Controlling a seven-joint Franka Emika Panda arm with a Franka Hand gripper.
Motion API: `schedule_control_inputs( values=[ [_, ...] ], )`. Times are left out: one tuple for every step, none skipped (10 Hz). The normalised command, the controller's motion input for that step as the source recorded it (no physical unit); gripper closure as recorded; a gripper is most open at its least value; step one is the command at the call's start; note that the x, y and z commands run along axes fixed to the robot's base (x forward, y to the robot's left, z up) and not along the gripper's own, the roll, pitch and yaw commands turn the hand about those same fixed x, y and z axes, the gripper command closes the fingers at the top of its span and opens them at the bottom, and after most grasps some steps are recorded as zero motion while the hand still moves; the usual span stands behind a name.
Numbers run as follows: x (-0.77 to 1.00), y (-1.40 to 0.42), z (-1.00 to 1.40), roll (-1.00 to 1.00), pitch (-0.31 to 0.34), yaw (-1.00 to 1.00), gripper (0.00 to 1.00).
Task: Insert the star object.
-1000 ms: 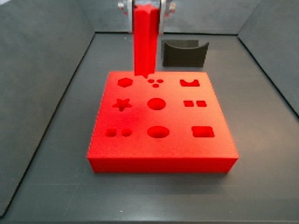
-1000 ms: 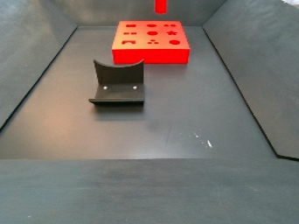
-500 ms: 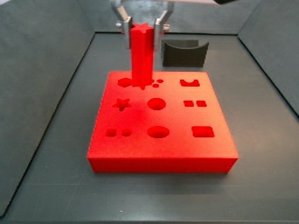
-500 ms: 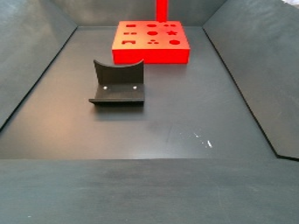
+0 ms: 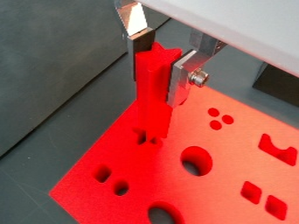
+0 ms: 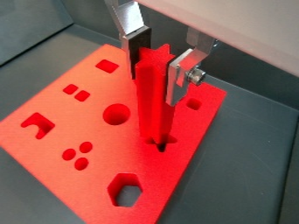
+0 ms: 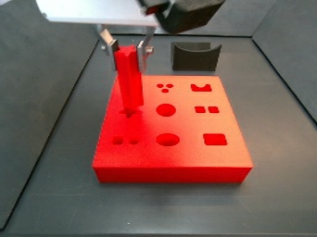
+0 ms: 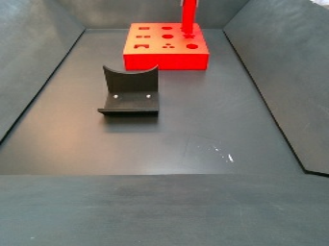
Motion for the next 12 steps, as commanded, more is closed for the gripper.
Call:
schedule_control_inputs(
  values=[
    [0.0, -0.09, -0.11, 0.13, 0.07, -0.09, 1.0],
    [0.07, -0.01, -0.13, 0.09, 0.189, -0.19, 1.0],
    [0.09, 0.0, -0.19, 0.06, 0.179, -0.21, 1.0],
    [0.0, 0.0, -0.15, 0.08, 0.126, -0.19, 1.0],
    [0.0, 0.0, -0.16, 0.04, 0.076, -0.15, 1.0],
    [0.0, 0.0, -0.17, 0.02, 0.054, -0.14, 1.0],
    [0.0, 0.0, -0.19, 0.04, 0.064, -0.15, 1.0],
    [-0.07, 0.0, -0.19, 0.0, 0.076, -0.29, 1.0],
    [0.0, 0.0, -0.02, 0.0, 0.069, -0.5, 1.0],
    [0.0, 0.0, -0.03, 0.0, 0.033, -0.56, 1.0],
    [0.0, 0.0, -0.07, 0.0, 0.053, -0.45, 1.0],
    [0.0, 0.0, 0.0, 0.0, 0.004, 0.0, 1.0]
  ],
)
